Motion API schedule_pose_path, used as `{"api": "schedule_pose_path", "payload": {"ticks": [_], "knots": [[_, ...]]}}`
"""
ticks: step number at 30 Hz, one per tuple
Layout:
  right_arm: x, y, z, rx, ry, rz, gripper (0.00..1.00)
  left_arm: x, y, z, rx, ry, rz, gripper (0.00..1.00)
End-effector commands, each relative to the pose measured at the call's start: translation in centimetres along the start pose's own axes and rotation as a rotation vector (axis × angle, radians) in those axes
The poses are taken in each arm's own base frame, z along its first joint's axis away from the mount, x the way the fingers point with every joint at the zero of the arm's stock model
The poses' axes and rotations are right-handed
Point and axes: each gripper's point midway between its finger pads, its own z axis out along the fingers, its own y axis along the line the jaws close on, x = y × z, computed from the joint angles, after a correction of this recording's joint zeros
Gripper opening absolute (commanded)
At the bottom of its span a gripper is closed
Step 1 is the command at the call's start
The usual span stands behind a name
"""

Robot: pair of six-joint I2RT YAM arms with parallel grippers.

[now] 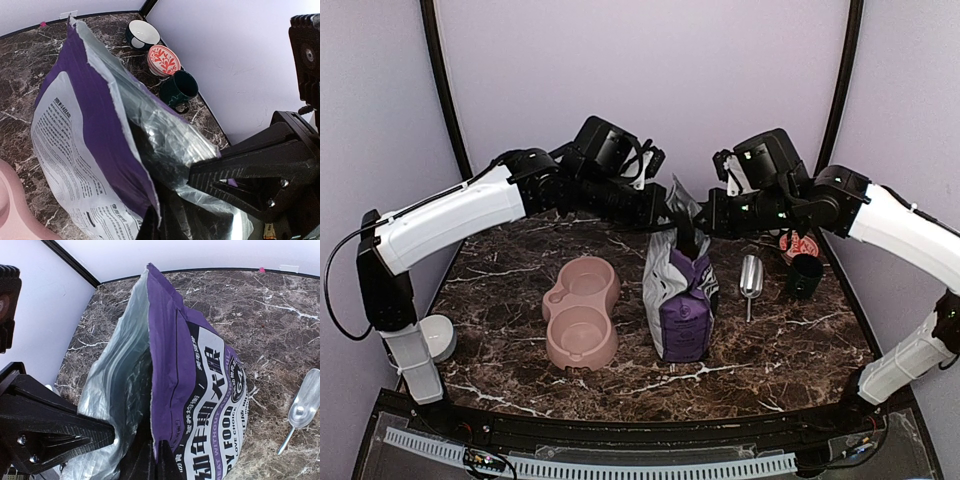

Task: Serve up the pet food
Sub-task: Open the seal of the pet food bag.

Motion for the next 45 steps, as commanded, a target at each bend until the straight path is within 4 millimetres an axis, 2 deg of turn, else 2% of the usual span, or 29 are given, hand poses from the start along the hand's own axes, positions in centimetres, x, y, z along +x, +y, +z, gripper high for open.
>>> {"api": "schedule_pose_path", "payload": {"ticks": [1, 5, 9, 14, 17, 20, 27, 32, 36, 41, 43, 45], "knots": [[-3.1, 0.7, -2.4, -0.043, -0.114, 0.006, 0.0, 0.4, -0.7, -2.7, -0.012, 0.003, 0.042, 0.02], [-2.8, 1.8, -2.0, -0.099, -0.094, -0.014, 0.01, 0.0, -0.8, -2.3, -0.016, 0.001, 0.061, 0.19], [-2.9, 2.2, -1.5, -0.107, -0.087, -0.048, 0.32, -0.8, -0.8, -2.0, -0.028, -0.025, 0.096, 0.35], [-3.6, 2.0, -1.1, -0.075, -0.102, -0.089, 0.53, -2.2, -1.0, -1.9, -0.043, -0.066, 0.144, 0.53], [-4.4, 1.5, -0.7, -0.049, -0.114, -0.104, 0.59, -3.1, -0.8, -1.8, -0.068, -0.092, 0.178, 0.61], [-5.0, 1.1, -0.2, -0.028, -0.114, -0.116, 0.6, -4.0, -0.2, -1.5, -0.092, -0.105, 0.189, 0.62], [-5.7, 1.0, 1.2, -0.012, -0.093, -0.139, 0.61, -4.7, 0.8, -0.9, -0.107, -0.102, 0.188, 0.58], [-5.1, 1.4, 2.5, -0.033, -0.061, -0.142, 0.58, -4.5, 1.8, -1.2, -0.16, -0.098, 0.19, 0.47], [-4.8, 1.1, 3.4, -0.019, -0.048, -0.145, 0.47, -4.4, 2.2, -0.9, -0.176, -0.097, 0.194, 0.37], [-4.3, 1.3, 3.9, -0.034, -0.03, -0.135, 0.27, -3.6, 2.7, 0.4, -0.175, -0.074, 0.195, 0.26], [-3.8, 1.2, 4.0, -0.04, -0.021, -0.131, 0.17, -3.2, 3.0, 1.0, -0.174, -0.056, 0.191, 0.18], [-3.5, 0.9, 4.1, -0.035, -0.017, -0.126, 0.08, -2.9, 3.1, 1.3, -0.173, -0.047, 0.187, 0.06]]}}
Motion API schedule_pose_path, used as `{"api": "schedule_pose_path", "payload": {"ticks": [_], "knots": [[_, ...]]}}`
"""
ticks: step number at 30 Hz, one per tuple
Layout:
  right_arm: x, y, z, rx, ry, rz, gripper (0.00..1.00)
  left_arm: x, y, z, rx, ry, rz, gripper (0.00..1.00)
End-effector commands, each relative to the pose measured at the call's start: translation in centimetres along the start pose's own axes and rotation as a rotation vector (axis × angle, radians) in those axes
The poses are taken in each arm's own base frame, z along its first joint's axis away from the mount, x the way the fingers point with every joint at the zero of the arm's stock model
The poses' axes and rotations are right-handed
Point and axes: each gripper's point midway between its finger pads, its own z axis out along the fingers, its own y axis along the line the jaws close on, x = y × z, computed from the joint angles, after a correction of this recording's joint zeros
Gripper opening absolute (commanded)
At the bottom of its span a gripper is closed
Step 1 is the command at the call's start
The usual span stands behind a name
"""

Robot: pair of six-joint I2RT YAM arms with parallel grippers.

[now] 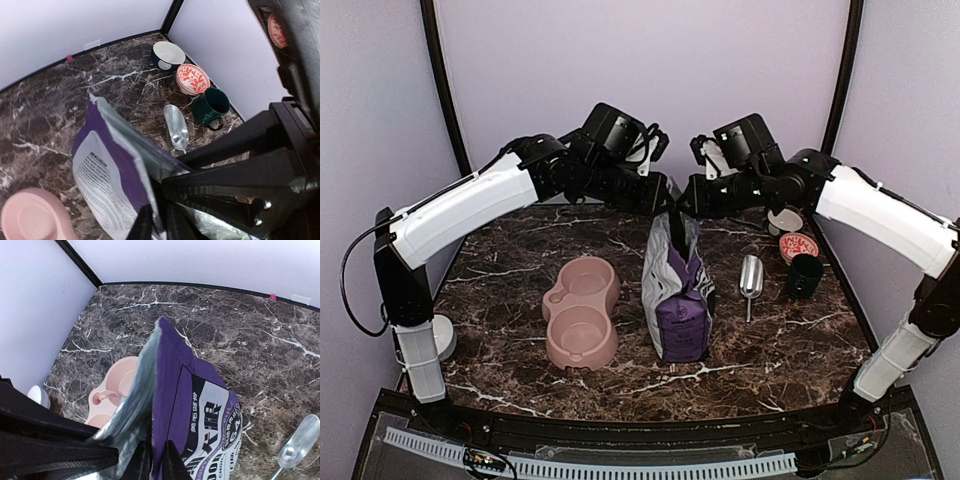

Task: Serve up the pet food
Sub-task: Open the seal of the pet food bag.

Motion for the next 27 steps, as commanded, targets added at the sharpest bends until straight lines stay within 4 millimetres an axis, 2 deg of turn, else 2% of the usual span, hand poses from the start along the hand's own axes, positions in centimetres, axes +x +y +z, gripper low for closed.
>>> {"api": "schedule_pose_path", "payload": {"ticks": [1, 3, 7, 11, 15, 22, 25, 27], "knots": [[-0.1, 0.3, 0.0, -0.02, -0.02, 0.007, 0.05, 1.2, 0.3, 1.3, -0.007, 0.037, 0.006, 0.02], [-0.1, 0.1, -0.3, -0.011, -0.02, 0.005, 0.0, 1.3, 0.5, 1.3, -0.017, 0.04, 0.001, 0.0], [-0.8, -1.1, -1.6, 0.066, -0.045, 0.001, 0.0, 1.8, 1.5, 0.9, -0.072, 0.06, -0.011, 0.0], [-1.7, -2.8, -3.6, 0.159, -0.086, 0.02, 0.0, 2.1, 2.9, -0.5, -0.149, 0.063, -0.027, 0.0], [-1.6, -3.5, -4.6, 0.188, -0.101, 0.049, 0.0, 2.2, 3.8, -1.7, -0.194, 0.054, -0.029, 0.0], [-0.6, -2.6, -3.7, 0.12, -0.074, 0.081, 0.0, 2.4, 3.6, -2.3, -0.177, 0.05, -0.043, 0.01], [-0.4, -1.0, -3.4, 0.033, -0.063, 0.083, 0.0, 2.4, 2.5, -2.3, -0.117, 0.047, -0.04, 0.09], [-0.4, -0.1, -3.5, -0.005, -0.061, 0.087, 0.09, 2.4, 2.0, -2.4, -0.091, 0.049, -0.039, 0.17]]}}
